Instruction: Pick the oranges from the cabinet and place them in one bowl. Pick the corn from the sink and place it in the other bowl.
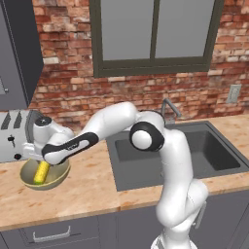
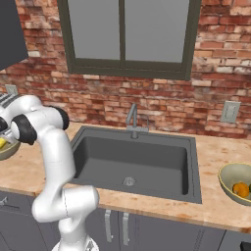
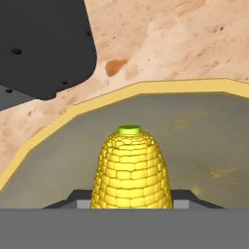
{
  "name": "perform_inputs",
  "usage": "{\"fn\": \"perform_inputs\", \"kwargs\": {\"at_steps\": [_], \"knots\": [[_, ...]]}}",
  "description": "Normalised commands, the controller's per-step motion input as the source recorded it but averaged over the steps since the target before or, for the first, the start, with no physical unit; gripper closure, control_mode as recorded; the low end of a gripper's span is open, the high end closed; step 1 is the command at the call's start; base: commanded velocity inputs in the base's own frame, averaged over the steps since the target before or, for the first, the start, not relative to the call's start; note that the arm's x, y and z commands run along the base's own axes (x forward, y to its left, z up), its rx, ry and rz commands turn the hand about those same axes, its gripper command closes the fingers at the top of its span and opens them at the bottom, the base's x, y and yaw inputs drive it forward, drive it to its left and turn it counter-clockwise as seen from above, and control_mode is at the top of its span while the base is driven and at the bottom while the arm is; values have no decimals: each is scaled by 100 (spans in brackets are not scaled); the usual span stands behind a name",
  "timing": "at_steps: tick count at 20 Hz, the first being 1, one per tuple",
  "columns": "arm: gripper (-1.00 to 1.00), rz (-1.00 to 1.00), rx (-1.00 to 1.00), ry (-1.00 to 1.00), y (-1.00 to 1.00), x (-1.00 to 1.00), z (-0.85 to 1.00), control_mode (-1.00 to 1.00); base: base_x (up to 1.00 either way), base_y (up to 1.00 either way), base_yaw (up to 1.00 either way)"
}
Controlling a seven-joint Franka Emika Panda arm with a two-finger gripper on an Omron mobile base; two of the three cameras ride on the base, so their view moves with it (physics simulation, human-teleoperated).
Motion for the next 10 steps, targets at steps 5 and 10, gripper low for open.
{"fn": "perform_inputs", "kwargs": {"at_steps": [5, 10], "knots": [[100, 0, 0, 0, 6, 0, 0, -100, 0, 0, 0], [-100, 0, 0, 0, 2, 0, 0, -100, 0, 0, 0]]}}
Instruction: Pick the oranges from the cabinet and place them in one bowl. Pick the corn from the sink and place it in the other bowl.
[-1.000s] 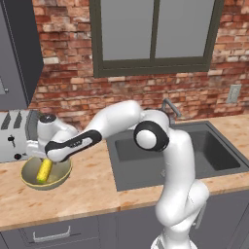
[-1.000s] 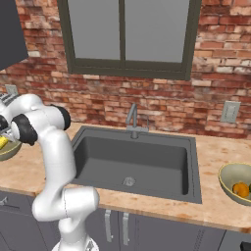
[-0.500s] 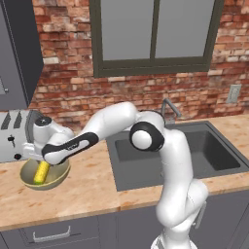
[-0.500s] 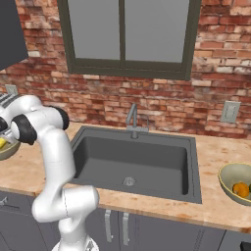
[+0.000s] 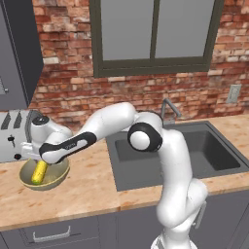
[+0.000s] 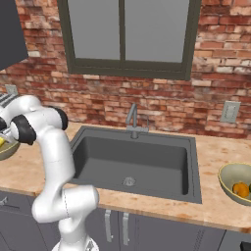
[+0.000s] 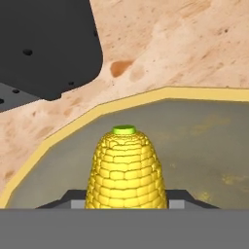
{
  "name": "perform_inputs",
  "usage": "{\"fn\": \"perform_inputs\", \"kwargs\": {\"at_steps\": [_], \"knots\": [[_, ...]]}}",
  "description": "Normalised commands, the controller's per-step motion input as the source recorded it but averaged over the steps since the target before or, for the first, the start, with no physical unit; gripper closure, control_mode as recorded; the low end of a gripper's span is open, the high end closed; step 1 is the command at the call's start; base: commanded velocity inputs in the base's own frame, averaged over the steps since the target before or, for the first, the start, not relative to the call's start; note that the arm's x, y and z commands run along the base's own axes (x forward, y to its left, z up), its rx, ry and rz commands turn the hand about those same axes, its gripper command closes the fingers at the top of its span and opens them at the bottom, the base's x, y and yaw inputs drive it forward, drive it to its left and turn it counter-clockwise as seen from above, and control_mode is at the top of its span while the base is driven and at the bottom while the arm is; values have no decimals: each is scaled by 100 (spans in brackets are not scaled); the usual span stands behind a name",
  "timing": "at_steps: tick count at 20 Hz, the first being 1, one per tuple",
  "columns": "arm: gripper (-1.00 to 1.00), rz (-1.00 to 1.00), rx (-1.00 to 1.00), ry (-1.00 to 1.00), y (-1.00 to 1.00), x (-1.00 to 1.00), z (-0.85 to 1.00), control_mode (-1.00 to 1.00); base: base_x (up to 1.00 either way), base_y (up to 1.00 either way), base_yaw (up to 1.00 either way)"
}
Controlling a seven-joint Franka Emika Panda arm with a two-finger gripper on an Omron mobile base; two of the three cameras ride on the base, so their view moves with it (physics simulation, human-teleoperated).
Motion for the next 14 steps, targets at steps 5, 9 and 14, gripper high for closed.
{"fn": "perform_inputs", "kwargs": {"at_steps": [5, 9, 14], "knots": [[-100, 0, 0, 0, -1, 0, 1, -100, 0, 0, 0], [-100, 0, 0, 0, -16, -1, 16, -100, 0, 0, 0], [-100, 0, 0, 0, -29, -3, 37, -100, 0, 0, 0]]}}
